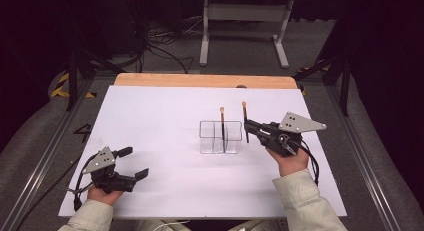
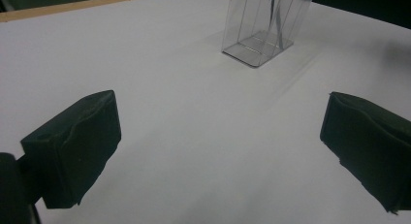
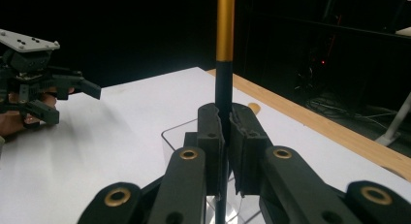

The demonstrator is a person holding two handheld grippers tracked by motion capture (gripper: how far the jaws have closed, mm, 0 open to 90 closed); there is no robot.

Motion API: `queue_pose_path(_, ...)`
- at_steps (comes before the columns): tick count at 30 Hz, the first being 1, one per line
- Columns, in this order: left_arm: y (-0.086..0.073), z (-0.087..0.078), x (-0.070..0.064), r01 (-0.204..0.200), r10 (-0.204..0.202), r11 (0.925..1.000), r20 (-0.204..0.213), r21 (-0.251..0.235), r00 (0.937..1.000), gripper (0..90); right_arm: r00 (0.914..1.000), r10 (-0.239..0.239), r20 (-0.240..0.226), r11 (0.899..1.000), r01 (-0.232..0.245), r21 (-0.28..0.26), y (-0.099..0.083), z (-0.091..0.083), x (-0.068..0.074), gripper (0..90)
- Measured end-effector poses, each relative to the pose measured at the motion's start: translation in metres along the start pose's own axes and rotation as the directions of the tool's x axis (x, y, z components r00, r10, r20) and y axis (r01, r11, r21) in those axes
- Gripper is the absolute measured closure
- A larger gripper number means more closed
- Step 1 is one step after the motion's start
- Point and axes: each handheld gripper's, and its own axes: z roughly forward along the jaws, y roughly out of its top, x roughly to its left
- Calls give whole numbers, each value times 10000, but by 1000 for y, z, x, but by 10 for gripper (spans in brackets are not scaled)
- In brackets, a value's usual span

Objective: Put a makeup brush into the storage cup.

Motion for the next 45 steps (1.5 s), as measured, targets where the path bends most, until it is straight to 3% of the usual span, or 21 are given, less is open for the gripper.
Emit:
queue_pose_path(10,0,1,0,119,-119,9999,-41,48,9999,17,9996,-138,-230,9994,131,-328,10,20,0,838)
queue_pose_path(26,-1,2,1,145,-145,9998,-37,136,9999,18,9985,54,-549,9987,-82,-501,15,46,-2,838)
queue_pose_path(45,-1,2,1,169,-169,9998,-19,128,9999,18,9962,48,-871,9958,-127,-905,16,68,1,837)
